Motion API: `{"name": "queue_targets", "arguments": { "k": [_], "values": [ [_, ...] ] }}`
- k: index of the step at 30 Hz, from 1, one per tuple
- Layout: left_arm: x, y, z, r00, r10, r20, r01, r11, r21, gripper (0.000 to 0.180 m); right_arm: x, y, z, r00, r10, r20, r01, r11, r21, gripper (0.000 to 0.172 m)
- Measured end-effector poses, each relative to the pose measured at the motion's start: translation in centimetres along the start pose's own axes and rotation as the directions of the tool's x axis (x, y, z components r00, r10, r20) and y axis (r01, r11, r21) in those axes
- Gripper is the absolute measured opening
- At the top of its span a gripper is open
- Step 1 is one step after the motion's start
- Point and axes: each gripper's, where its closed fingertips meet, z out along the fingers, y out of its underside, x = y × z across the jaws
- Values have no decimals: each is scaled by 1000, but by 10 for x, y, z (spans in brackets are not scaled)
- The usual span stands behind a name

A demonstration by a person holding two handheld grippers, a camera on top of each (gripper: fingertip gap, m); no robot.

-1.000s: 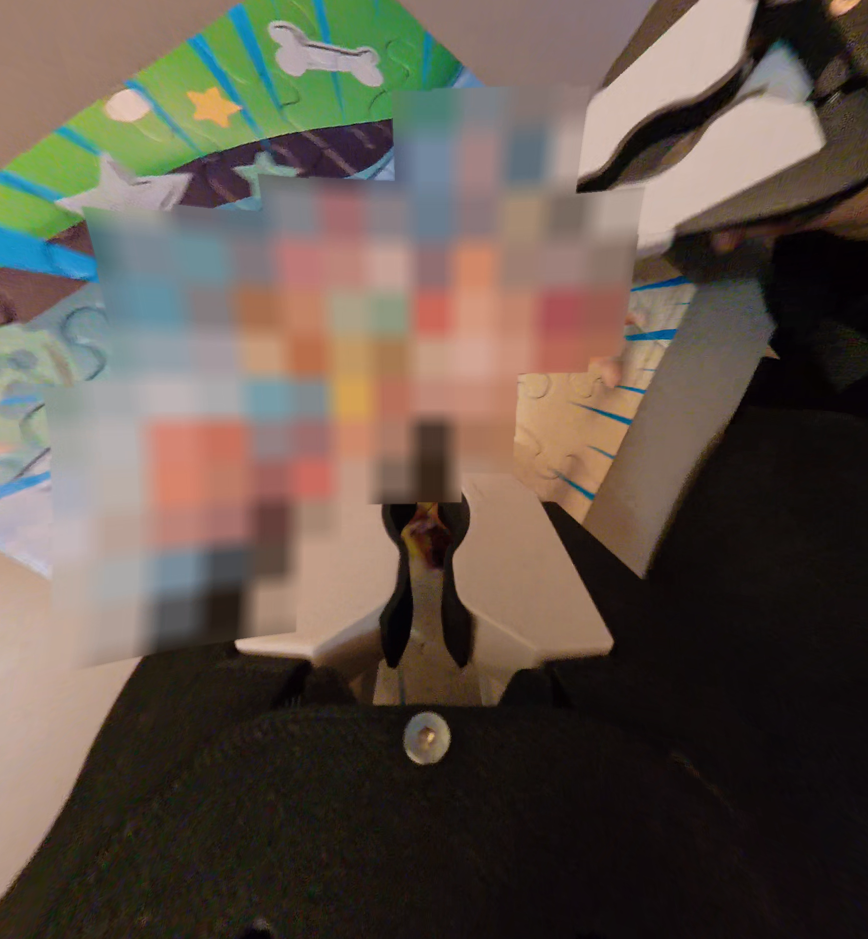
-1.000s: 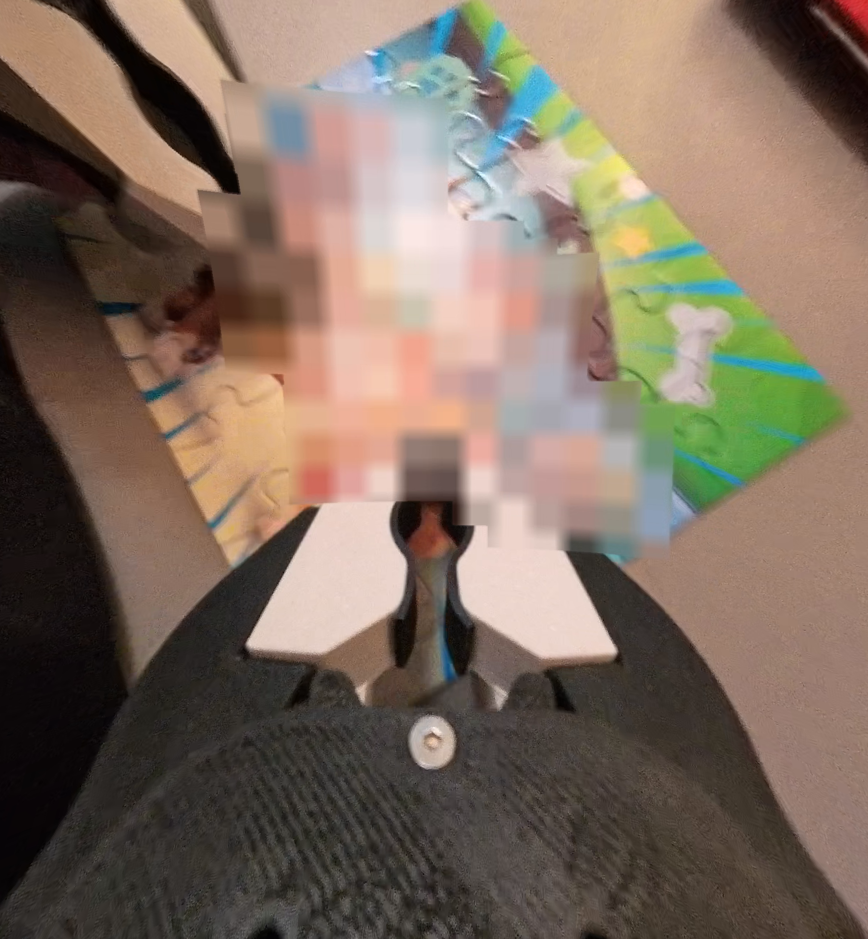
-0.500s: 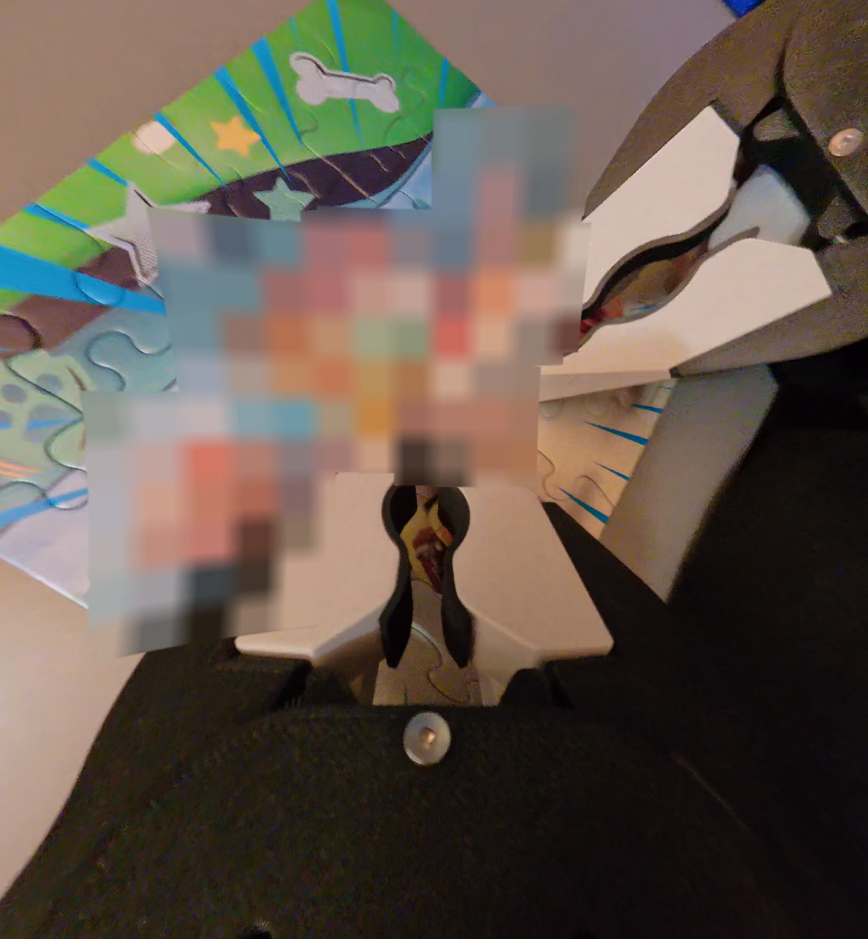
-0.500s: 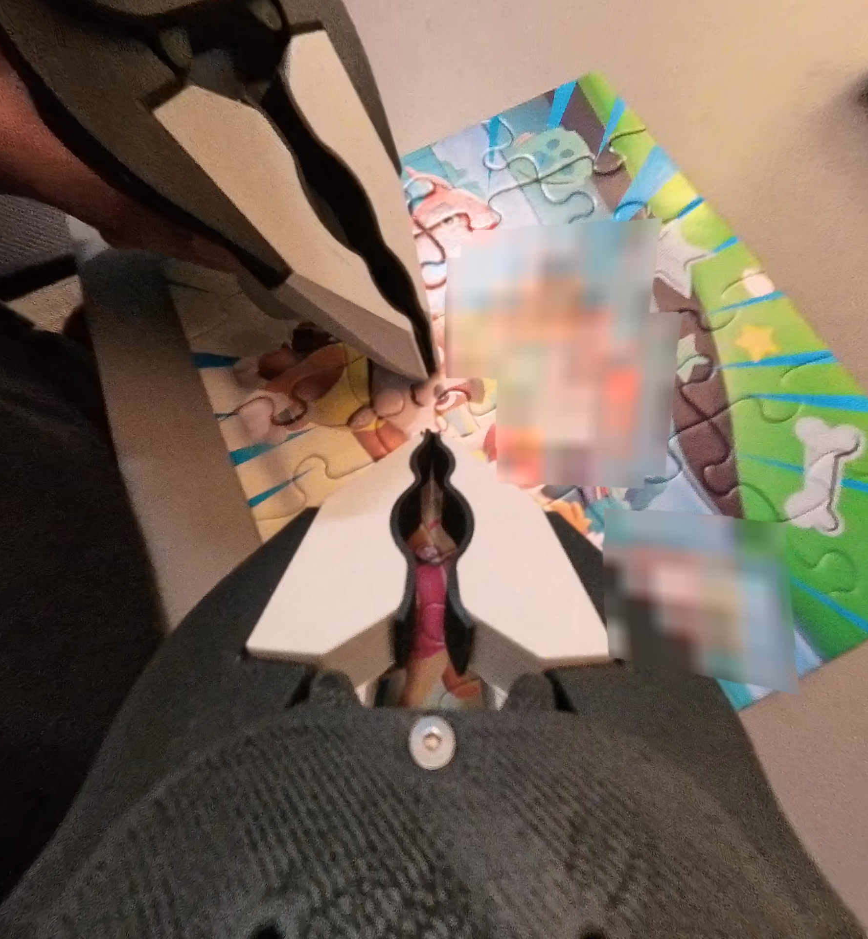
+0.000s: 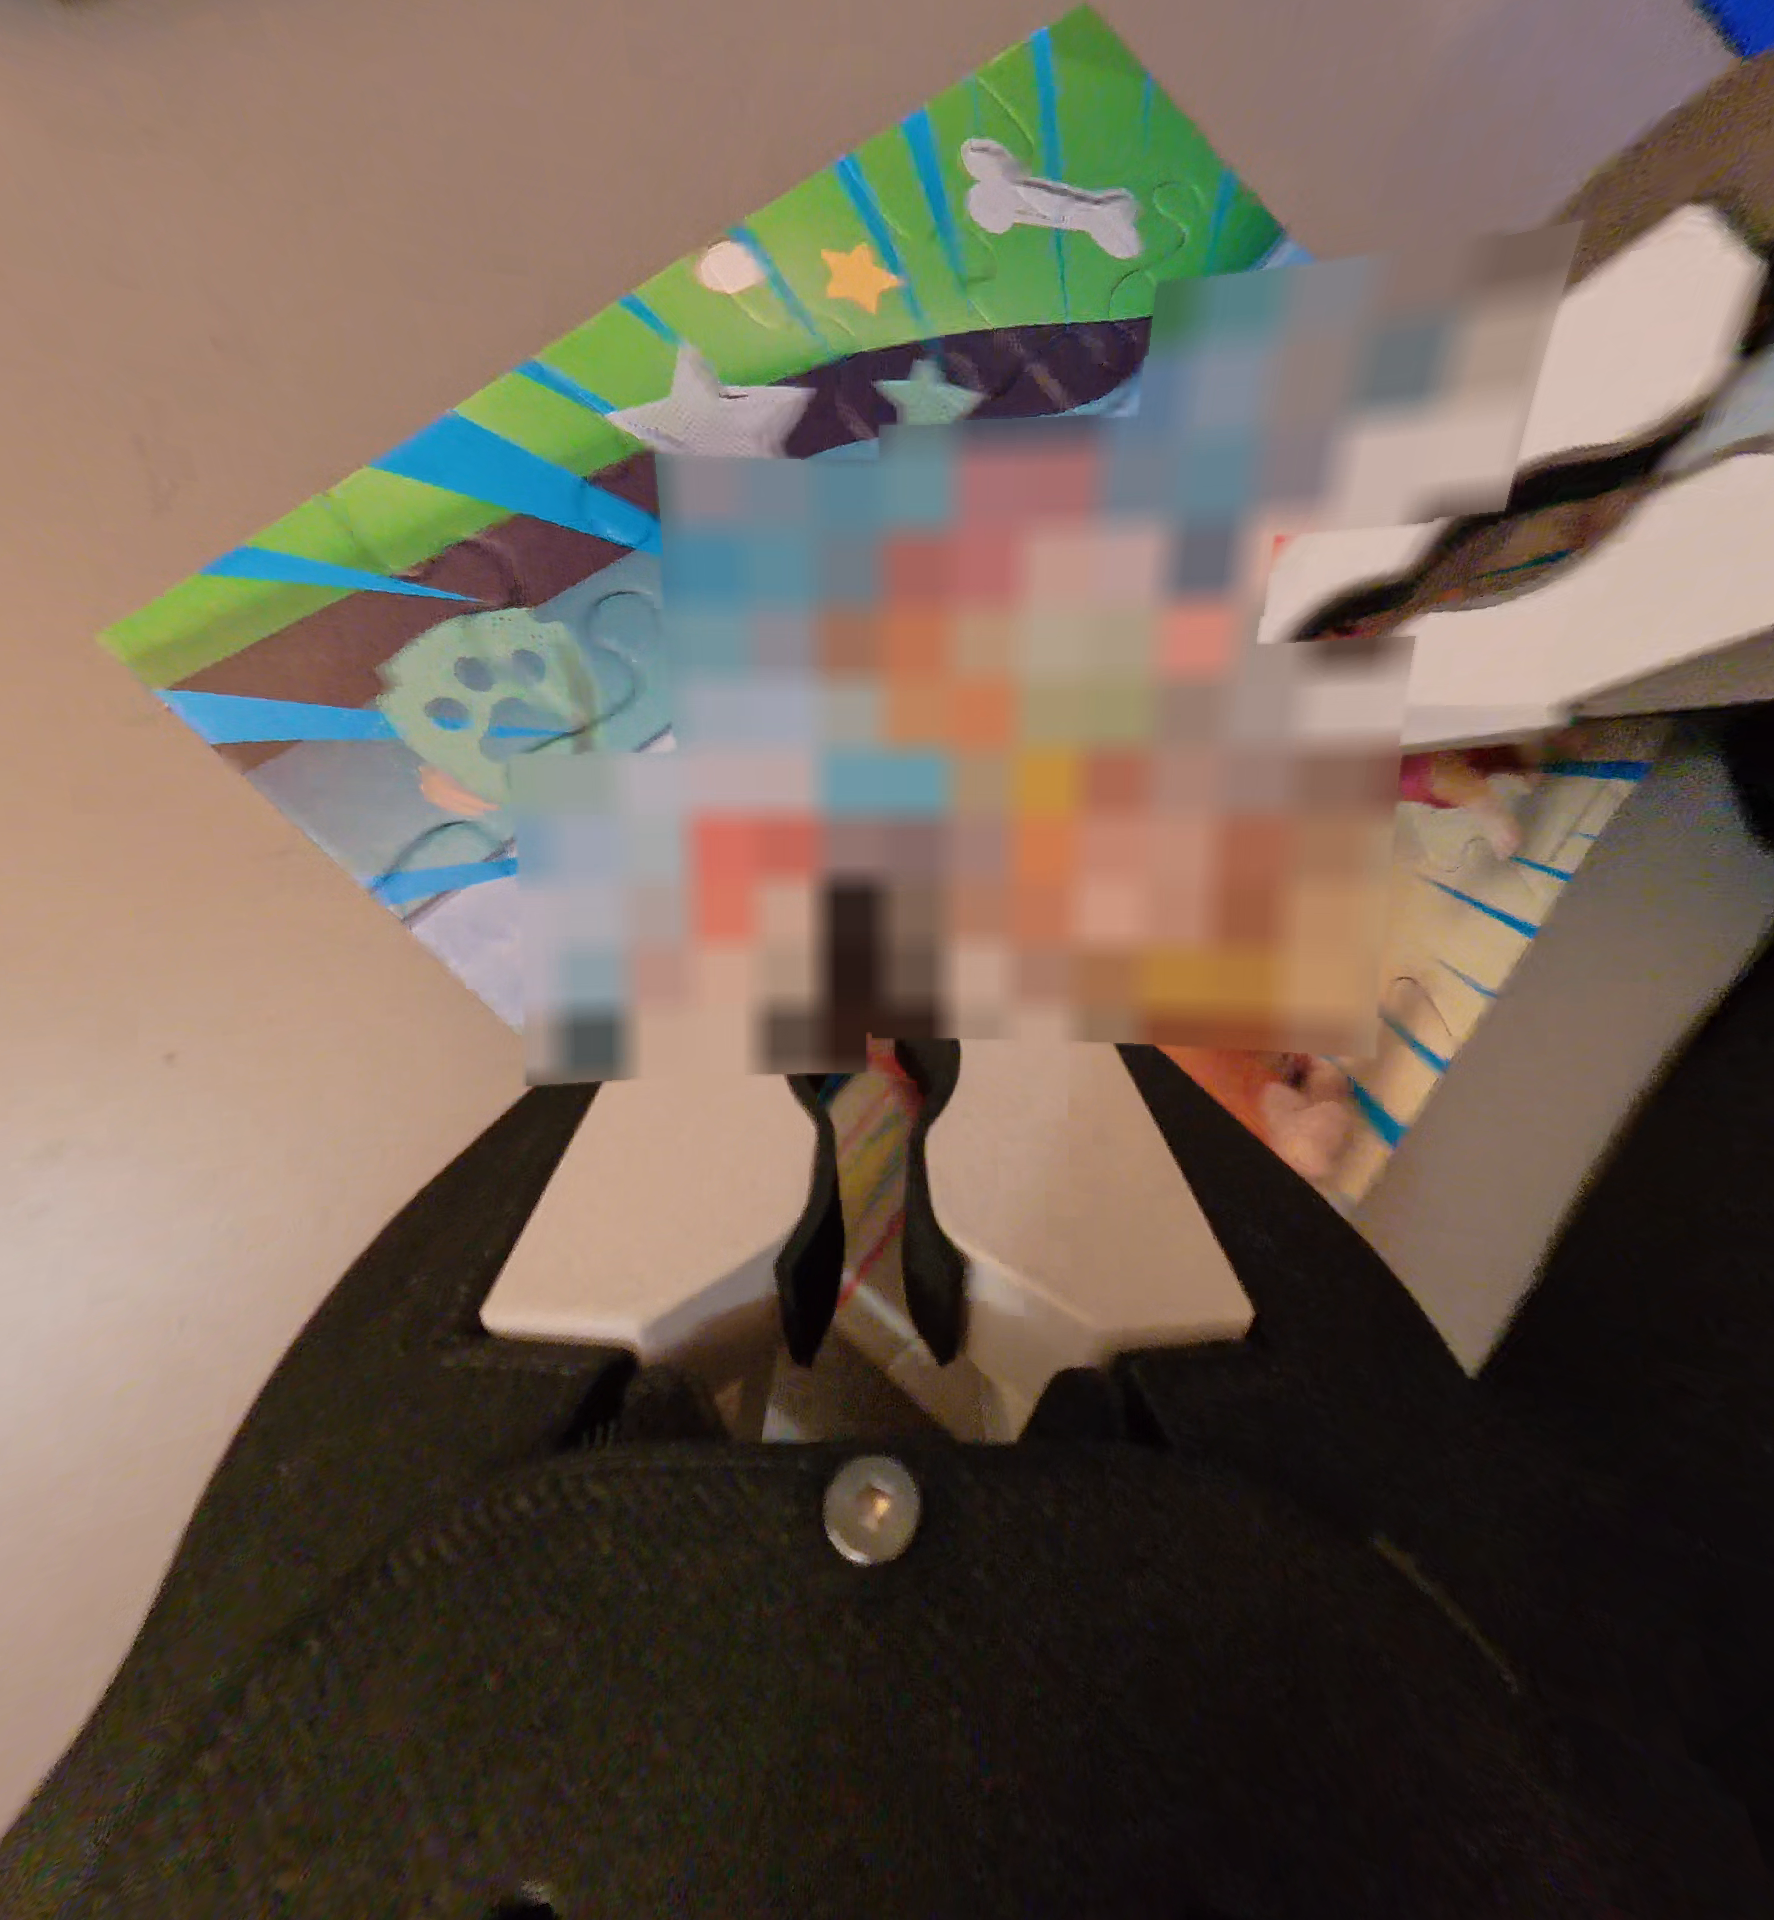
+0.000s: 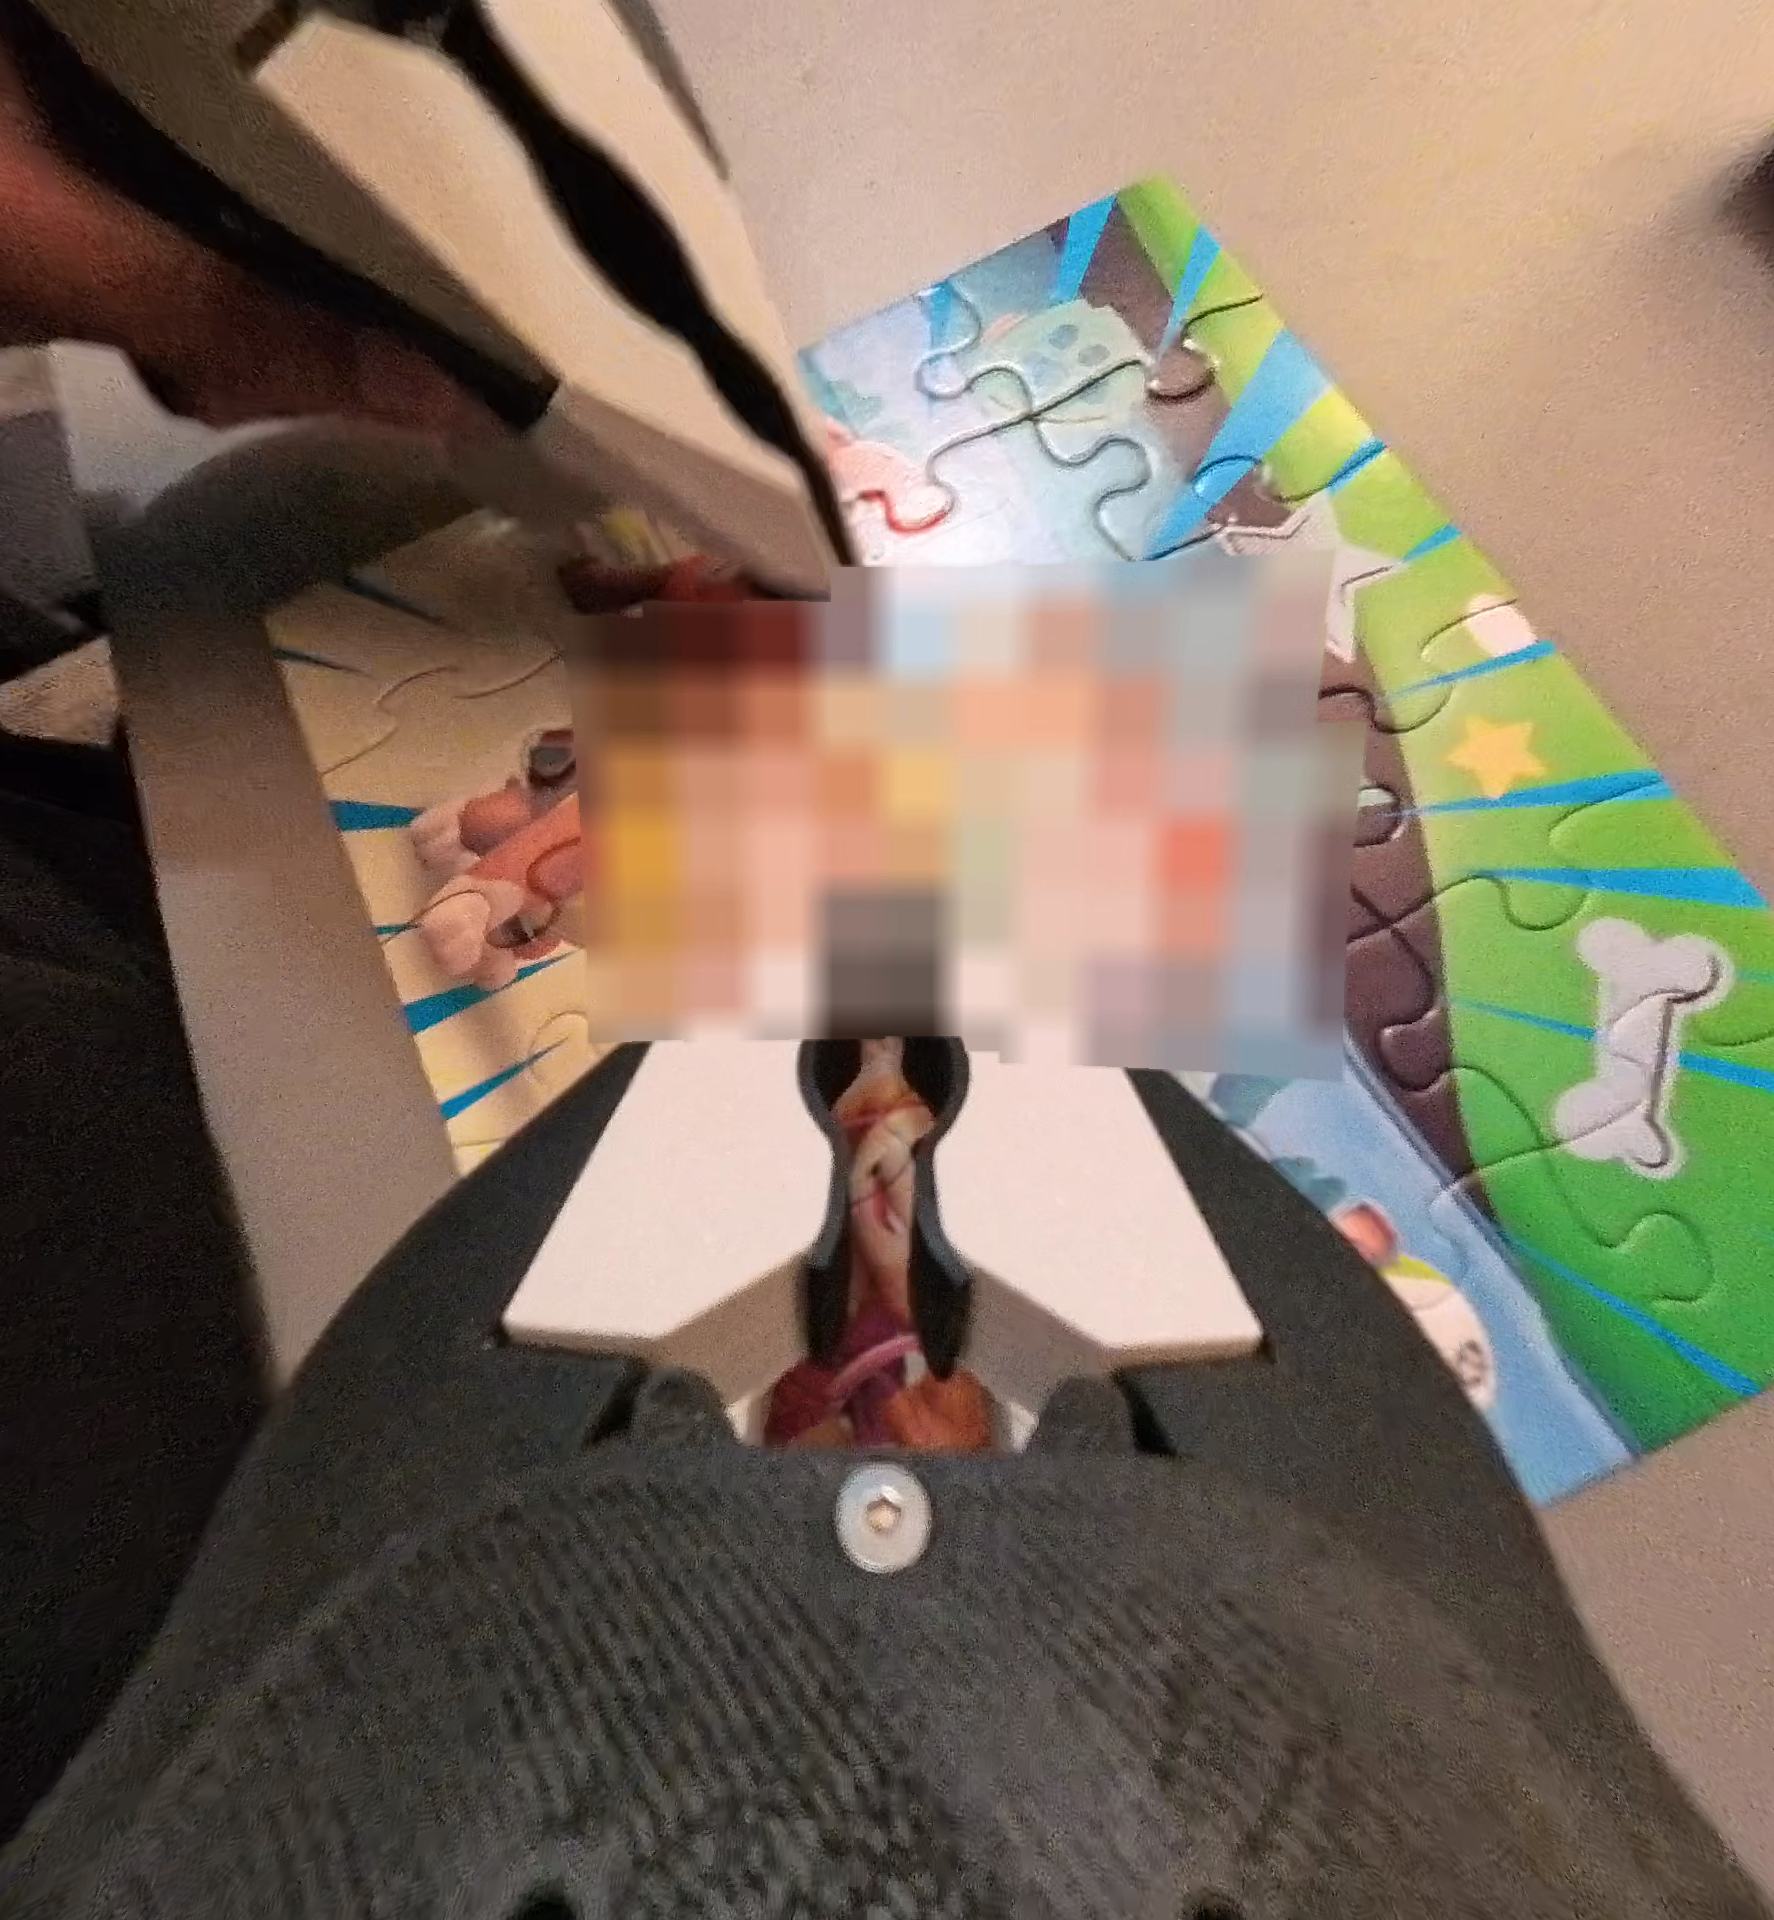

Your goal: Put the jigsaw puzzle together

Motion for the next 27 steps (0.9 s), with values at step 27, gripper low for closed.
{"name": "queue_targets", "arguments": {
  "k": [27],
  "values": [
    [-39, 8, -19, 994, -40, 102, 36, 999, 36, 0, 1, -31, 31, 984, -175, -26, 175, 985, -14, 0]
  ]
}}
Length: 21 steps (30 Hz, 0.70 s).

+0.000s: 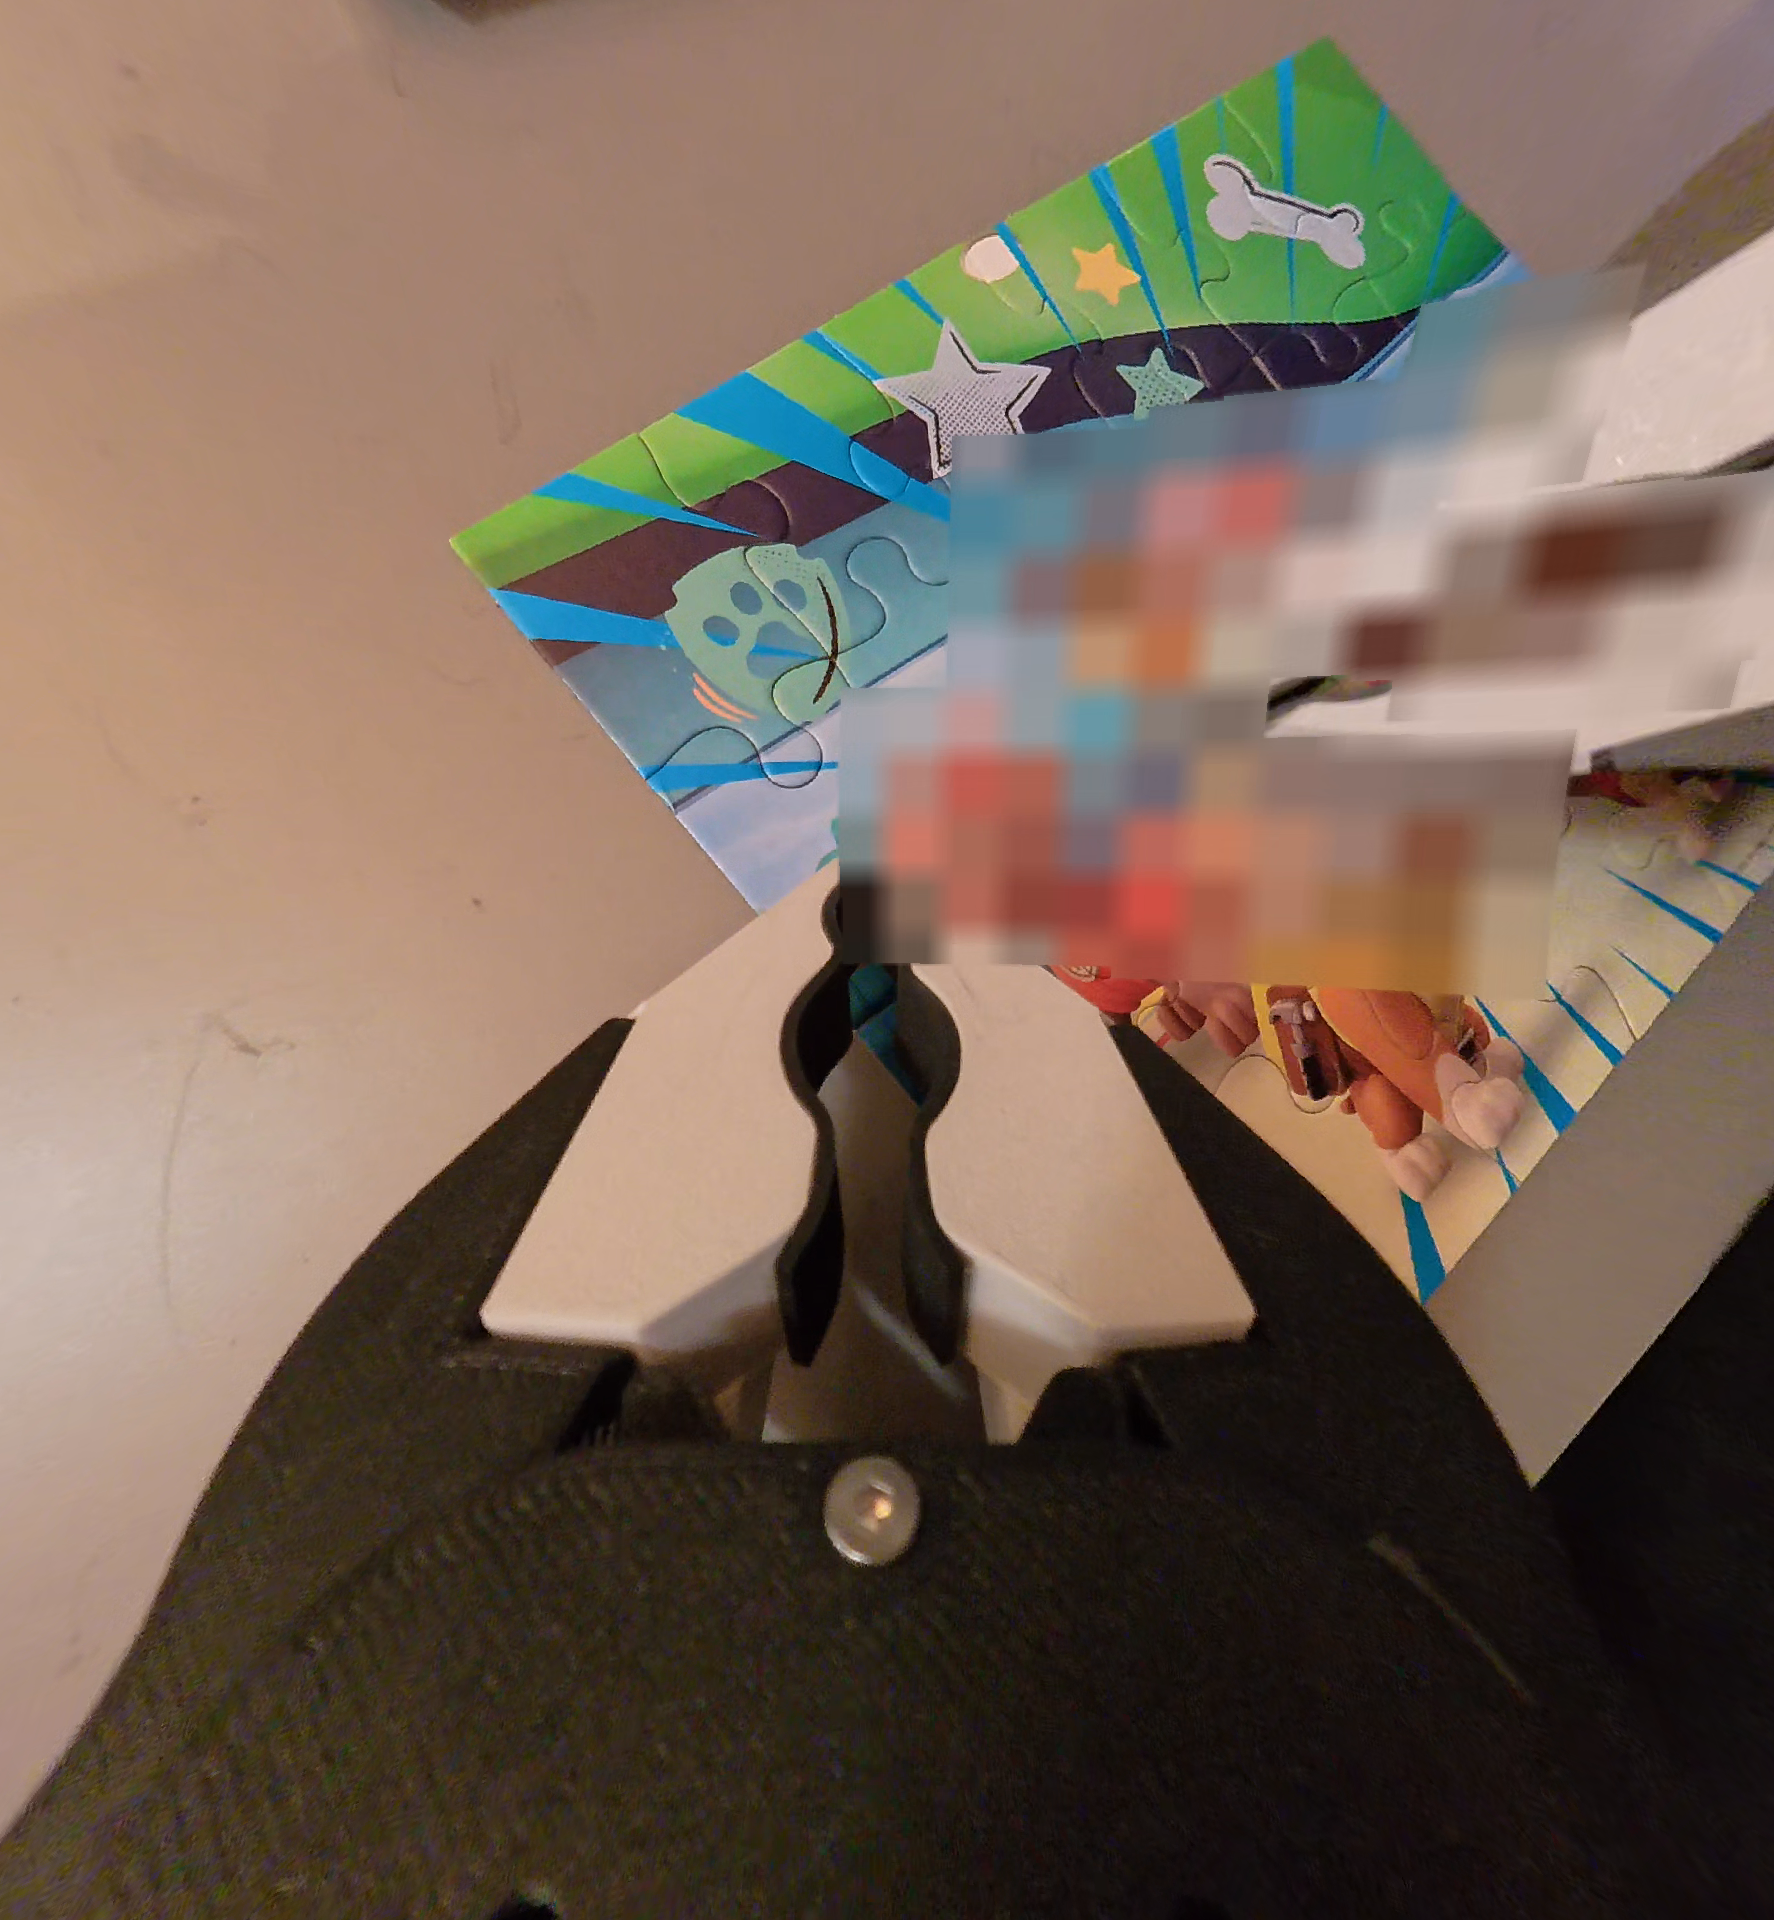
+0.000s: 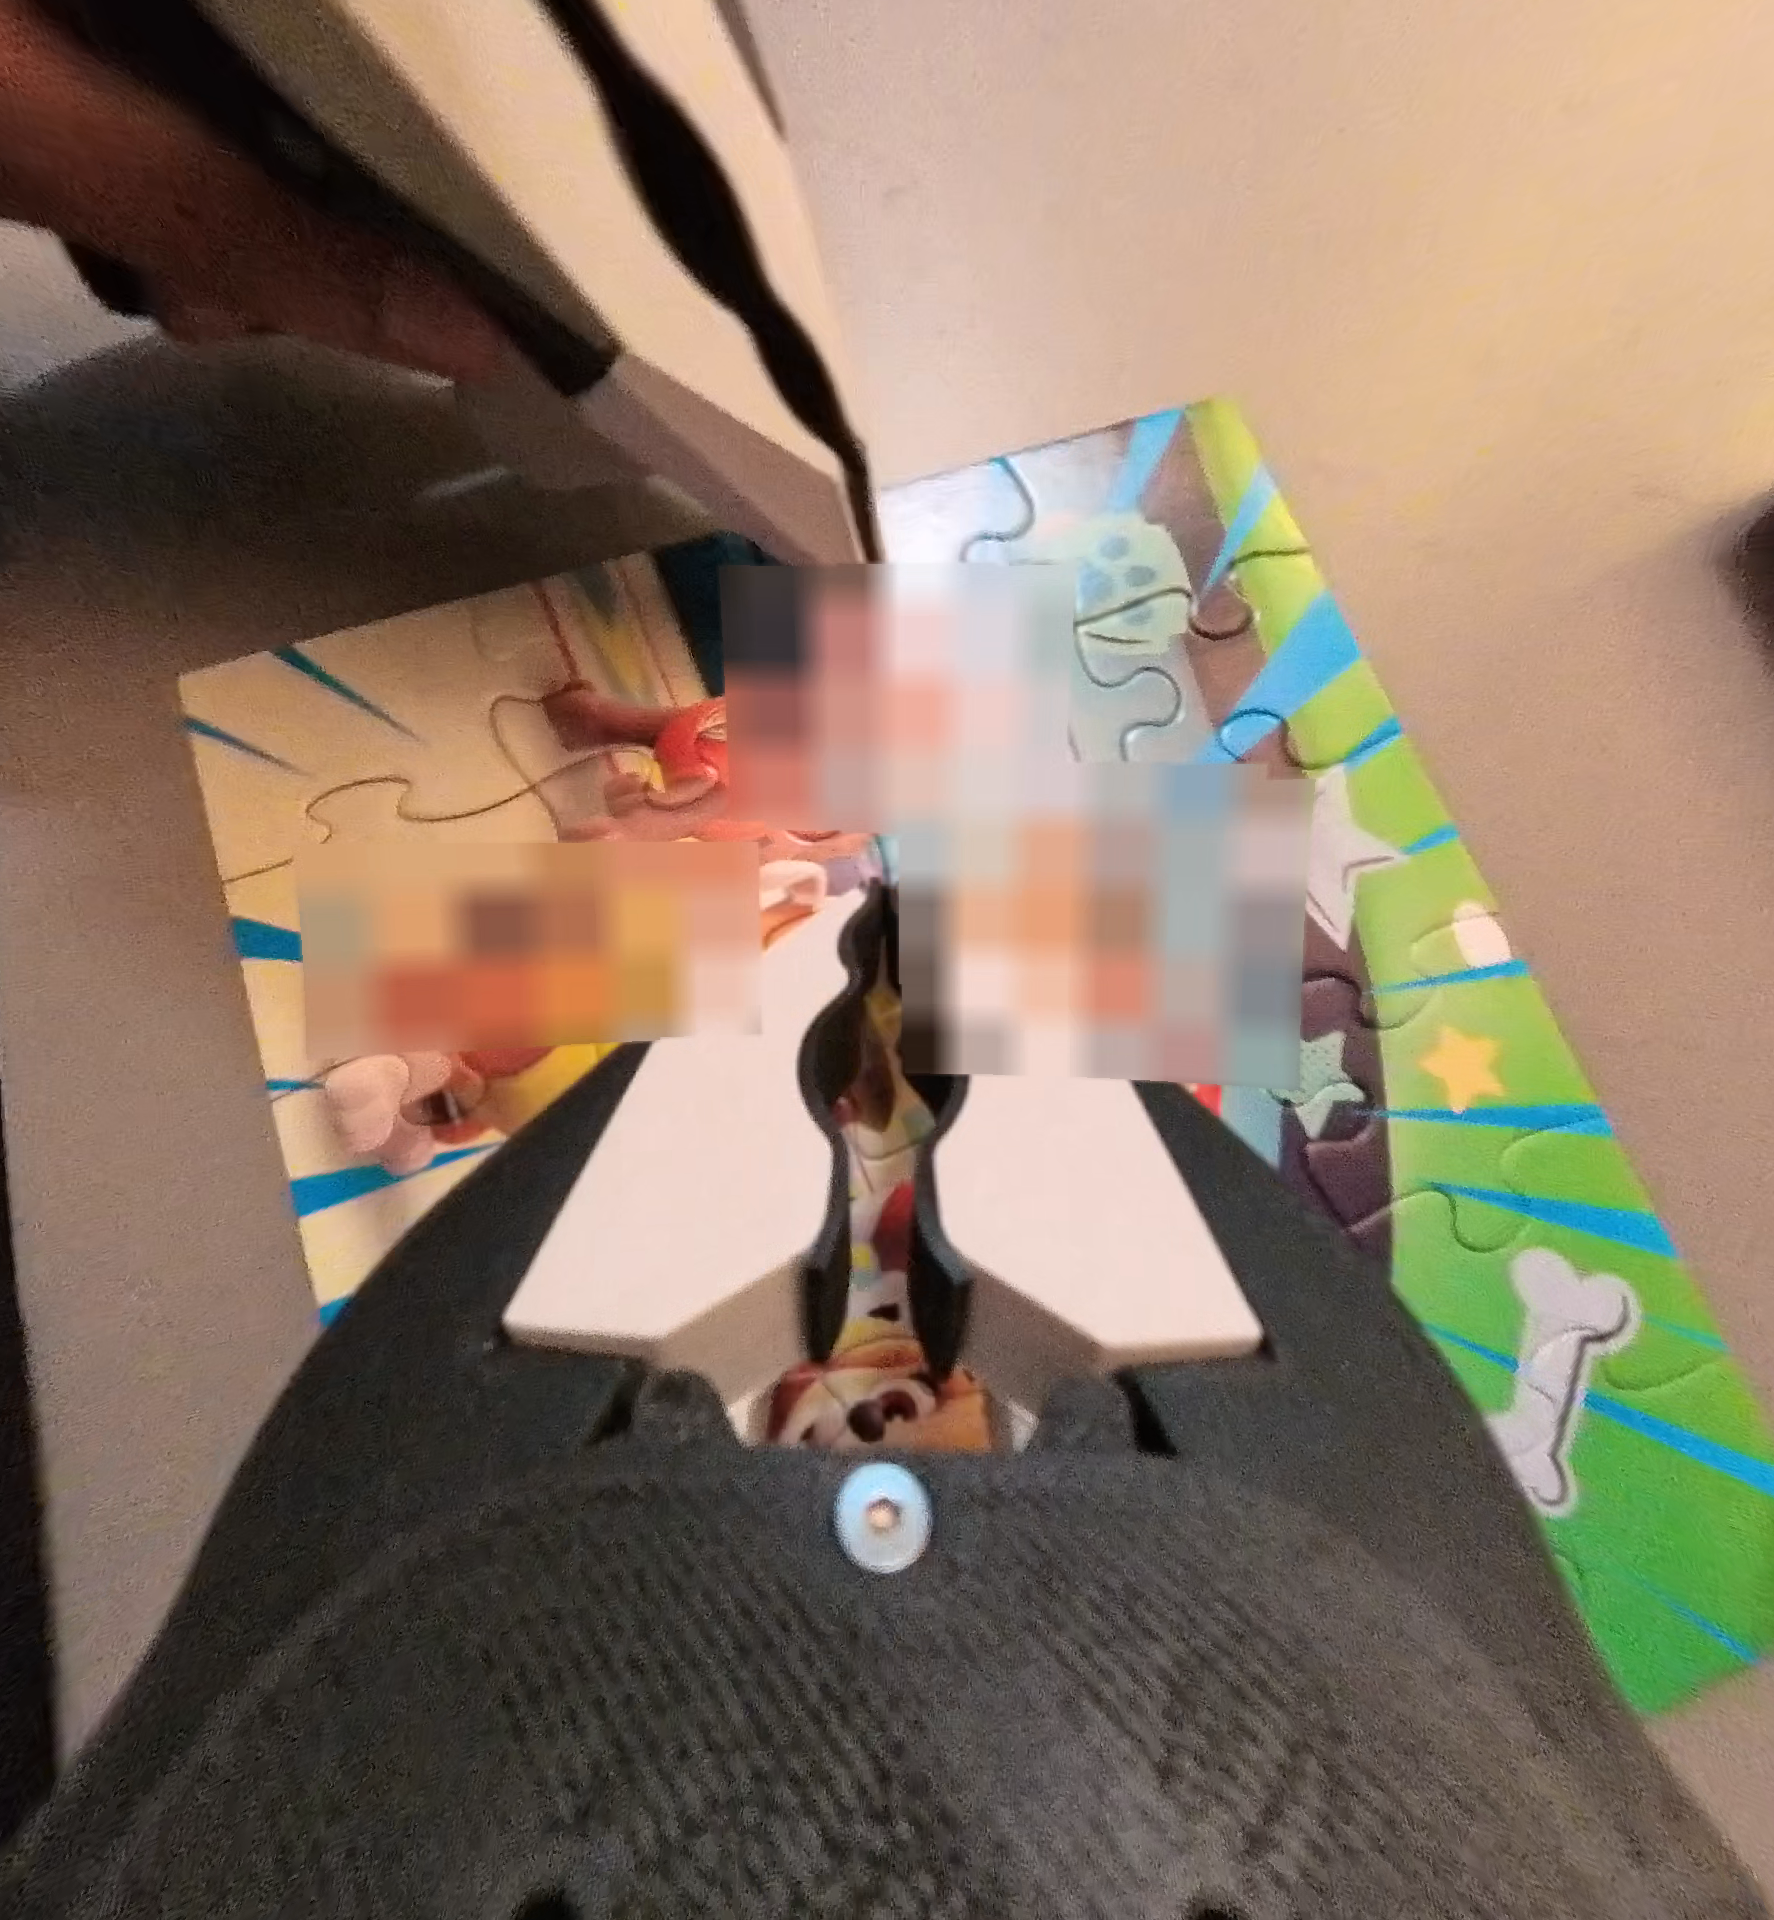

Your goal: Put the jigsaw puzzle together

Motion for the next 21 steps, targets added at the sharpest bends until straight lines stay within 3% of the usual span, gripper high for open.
{"name": "queue_targets", "arguments": {
  "k": [3, 5, 7, 10, 15, 18, 21],
  "values": [
    [0, 0, 0, 1000, -6, -5, 6, 1000, 13, 0, -27, -4, 2, 991, 29, 128, -30, 1000, 1, 0],
    [0, 0, 0, 1000, -19, -18, 19, 1000, 21, 0, -69, -10, 5, 959, -45, 281, 38, 999, 30, 0],
    [0, -1, 0, 999, -32, -35, 33, 999, 24, 0, -87, -14, 8, 940, -144, 309, 132, 989, 61, 0],
    [0, -1, 0, 998, -35, -44, 36, 999, 23, 0, -62, -19, 15, 960, -169, 223, 165, 986, 37, 0],
    [0, -1, 0, 998, -39, -51, 40, 999, 34, 0, 29, -22, 24, 999, -23, -34, 23, 1000, -8, 0],
    [0, -1, 0, 997, -48, -61, 50, 998, 41, 0, 17, -25, 27, 996, 66, 63, -66, 998, -11, 0],
    [0, -1, 0, 996, -52, -72, 55, 997, 44, 0, -34, -33, 30, 963, -11, 271, 7, 1000, 18, 0]
  ]
}}
